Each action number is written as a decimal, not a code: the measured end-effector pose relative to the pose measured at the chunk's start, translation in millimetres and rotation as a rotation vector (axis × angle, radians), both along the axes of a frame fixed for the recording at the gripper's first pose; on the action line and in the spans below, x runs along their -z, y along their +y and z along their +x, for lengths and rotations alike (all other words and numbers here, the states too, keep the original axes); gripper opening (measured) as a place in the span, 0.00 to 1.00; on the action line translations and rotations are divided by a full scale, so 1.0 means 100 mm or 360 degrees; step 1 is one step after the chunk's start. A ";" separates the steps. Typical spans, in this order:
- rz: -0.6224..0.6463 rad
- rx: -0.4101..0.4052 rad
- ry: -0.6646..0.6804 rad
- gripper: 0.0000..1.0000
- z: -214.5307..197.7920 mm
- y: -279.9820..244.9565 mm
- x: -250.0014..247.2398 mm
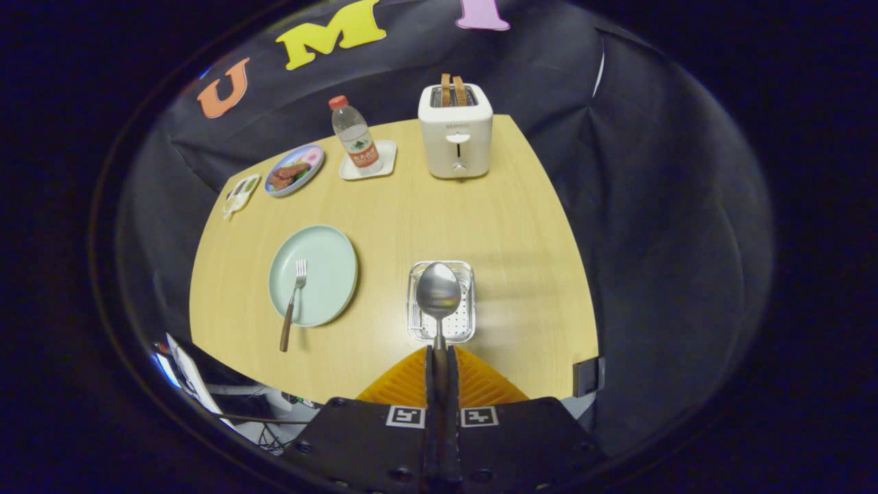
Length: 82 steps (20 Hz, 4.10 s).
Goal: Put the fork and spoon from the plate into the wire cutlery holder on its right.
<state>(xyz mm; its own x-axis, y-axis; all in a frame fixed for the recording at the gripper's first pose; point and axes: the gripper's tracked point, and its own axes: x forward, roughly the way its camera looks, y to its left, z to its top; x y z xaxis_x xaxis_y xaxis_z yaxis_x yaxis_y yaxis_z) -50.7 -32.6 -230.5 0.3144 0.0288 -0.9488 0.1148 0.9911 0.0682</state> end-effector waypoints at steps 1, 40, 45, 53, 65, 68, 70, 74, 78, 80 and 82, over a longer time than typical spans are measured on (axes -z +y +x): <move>0.0030 0.0009 0.0042 0.04 -0.01 0.01 0.06; -0.0054 -0.0397 -0.0612 0.97 0.68 2.46 0.69; -0.0056 -0.0373 -0.0496 0.93 0.75 2.60 1.20; -0.0038 -0.0309 -0.0363 0.51 0.78 2.61 1.48; 0.0002 -0.0396 -0.0321 0.01 0.73 2.42 1.09; 0.0032 -0.0370 -0.0284 0.01 0.67 2.11 0.73; 0.0045 -0.0314 -0.0281 0.01 0.66 1.76 0.40; 0.0009 -0.0187 -0.0262 0.01 0.60 0.95 -0.10; -0.0024 -0.0089 -0.0151 0.01 0.44 0.32 -0.26; -0.0022 -0.0056 -0.0083 0.01 0.38 0.14 -0.24; 0.0005 -0.0038 0.0001 0.01 0.31 0.03 -0.18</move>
